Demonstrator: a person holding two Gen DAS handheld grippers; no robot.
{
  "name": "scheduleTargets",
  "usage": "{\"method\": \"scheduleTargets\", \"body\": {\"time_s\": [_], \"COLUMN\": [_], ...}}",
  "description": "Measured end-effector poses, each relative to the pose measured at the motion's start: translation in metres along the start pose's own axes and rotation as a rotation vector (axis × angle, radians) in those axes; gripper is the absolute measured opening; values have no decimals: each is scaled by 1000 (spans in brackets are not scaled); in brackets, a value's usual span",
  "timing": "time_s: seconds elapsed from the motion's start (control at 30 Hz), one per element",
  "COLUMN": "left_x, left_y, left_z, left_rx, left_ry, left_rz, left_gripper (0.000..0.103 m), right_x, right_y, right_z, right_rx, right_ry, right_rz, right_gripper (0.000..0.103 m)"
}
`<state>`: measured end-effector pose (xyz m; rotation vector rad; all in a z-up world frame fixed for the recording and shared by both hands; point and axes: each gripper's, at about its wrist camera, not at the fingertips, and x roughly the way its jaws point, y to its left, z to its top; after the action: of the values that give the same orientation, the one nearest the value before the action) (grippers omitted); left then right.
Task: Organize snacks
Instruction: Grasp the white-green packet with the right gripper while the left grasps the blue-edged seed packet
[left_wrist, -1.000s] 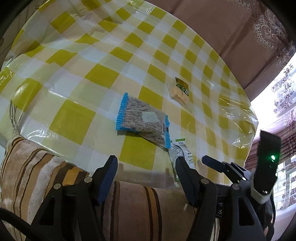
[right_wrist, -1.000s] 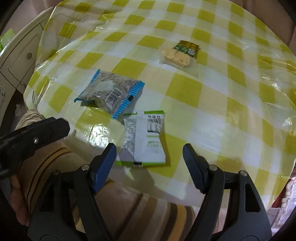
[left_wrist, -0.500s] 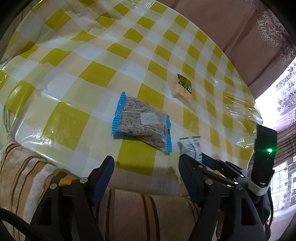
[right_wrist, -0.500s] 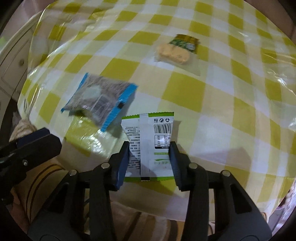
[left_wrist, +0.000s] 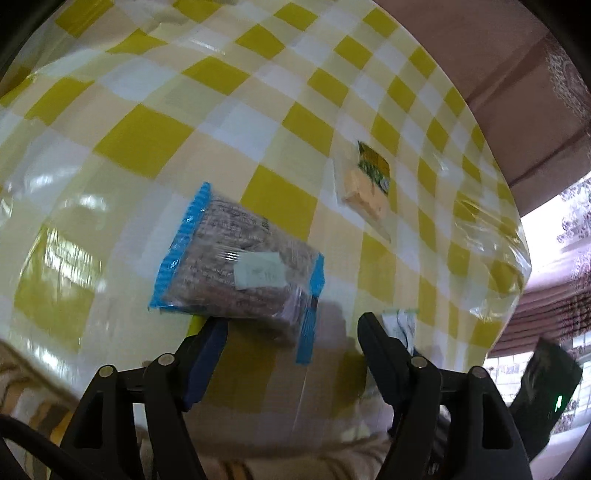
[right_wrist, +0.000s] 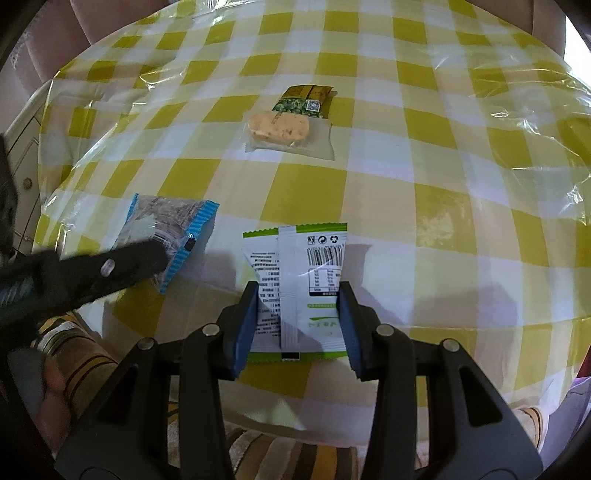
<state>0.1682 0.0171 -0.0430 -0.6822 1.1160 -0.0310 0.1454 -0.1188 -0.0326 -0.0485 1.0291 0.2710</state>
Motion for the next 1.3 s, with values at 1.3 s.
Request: {"method": "scheduleTargets", "body": {"time_s": [1.3], "left_x": [32], "left_y": [-56], "left_z": [24], "left_rx": [322], "left_ry": [-152], "left_rz": [352], "left_gripper": [49], "right_x": [-17], "right_y": [-21], "right_z": [1], "right_rx": [92], "right_ry": [-70], "right_rz": [-52], "right_gripper": [46]}}
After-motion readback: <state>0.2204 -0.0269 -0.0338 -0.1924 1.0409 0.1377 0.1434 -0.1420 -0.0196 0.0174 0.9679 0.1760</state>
